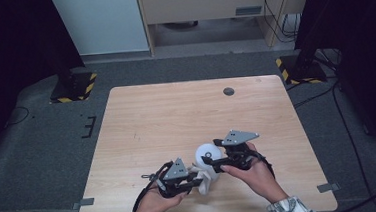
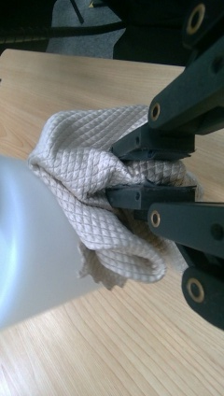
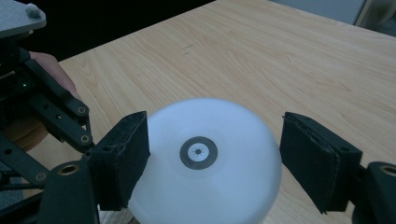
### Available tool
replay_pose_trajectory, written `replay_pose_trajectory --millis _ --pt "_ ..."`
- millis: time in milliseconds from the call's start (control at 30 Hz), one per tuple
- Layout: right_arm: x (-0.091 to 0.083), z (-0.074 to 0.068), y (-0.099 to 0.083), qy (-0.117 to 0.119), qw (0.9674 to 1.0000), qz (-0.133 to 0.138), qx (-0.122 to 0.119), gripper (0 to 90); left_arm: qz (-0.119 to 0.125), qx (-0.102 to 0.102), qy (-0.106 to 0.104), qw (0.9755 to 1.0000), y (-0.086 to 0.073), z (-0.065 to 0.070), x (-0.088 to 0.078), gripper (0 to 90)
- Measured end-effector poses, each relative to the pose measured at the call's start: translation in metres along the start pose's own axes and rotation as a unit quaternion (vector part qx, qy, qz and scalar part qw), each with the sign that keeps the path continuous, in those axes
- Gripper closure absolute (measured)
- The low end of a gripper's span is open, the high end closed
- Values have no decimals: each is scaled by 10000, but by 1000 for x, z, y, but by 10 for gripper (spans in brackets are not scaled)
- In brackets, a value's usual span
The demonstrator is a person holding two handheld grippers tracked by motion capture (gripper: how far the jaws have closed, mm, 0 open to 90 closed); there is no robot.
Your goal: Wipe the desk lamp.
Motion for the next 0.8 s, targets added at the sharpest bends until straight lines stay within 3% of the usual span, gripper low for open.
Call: replay_pose_trajectory --millis 800 --pt "0 1 0 -46 10000 -18 1 246 231 -91 272 9993 10 -18 -20 775"
Point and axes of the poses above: each handheld gripper's, and its own axes: x roughly forward along the jaws, y roughly out of its top, z roughly to its right, the point moved 3 cm from there along x, roughly forward along the jaws, and after that the axes turned 10 degrees about -x, right-handed, at the moved point
